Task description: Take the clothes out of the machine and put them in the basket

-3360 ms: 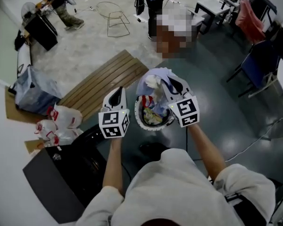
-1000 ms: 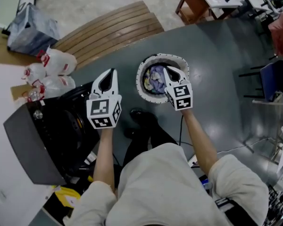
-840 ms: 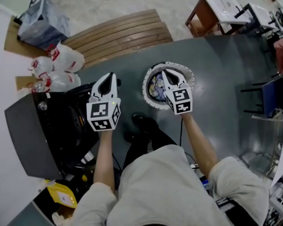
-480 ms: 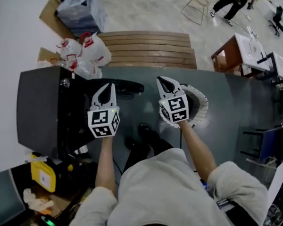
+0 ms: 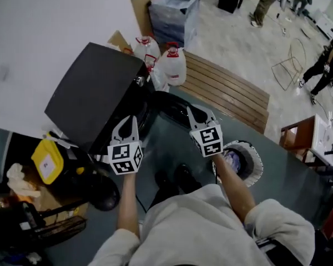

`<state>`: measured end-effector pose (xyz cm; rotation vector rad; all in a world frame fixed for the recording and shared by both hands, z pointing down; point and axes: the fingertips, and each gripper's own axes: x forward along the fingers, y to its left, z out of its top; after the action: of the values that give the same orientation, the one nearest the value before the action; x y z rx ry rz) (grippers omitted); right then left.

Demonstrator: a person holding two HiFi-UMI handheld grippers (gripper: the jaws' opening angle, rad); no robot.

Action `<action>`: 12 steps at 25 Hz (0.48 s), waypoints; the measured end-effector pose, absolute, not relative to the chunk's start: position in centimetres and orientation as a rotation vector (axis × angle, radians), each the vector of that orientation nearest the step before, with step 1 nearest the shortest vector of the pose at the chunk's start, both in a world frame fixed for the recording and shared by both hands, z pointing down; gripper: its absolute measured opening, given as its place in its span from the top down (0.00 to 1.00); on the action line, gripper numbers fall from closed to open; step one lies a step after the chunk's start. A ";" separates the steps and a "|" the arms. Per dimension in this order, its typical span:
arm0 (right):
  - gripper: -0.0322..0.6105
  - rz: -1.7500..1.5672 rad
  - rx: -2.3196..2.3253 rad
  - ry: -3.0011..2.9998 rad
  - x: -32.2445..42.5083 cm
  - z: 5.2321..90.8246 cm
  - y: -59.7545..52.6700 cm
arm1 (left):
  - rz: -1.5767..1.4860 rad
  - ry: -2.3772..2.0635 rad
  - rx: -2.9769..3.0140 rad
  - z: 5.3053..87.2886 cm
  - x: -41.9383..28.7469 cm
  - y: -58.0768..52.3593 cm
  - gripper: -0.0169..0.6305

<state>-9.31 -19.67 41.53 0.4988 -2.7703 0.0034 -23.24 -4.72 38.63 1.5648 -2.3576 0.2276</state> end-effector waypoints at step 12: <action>0.91 -0.144 0.072 -2.877 -21.7 37.6 -8.2 | 0.115 -2.626 1.173 36.3 -31.9 10.7 0.95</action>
<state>-21.72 -8.20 37.57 0.0717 -2.8768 -0.1437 -31.88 10.67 36.28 1.1727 -2.6259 0.1148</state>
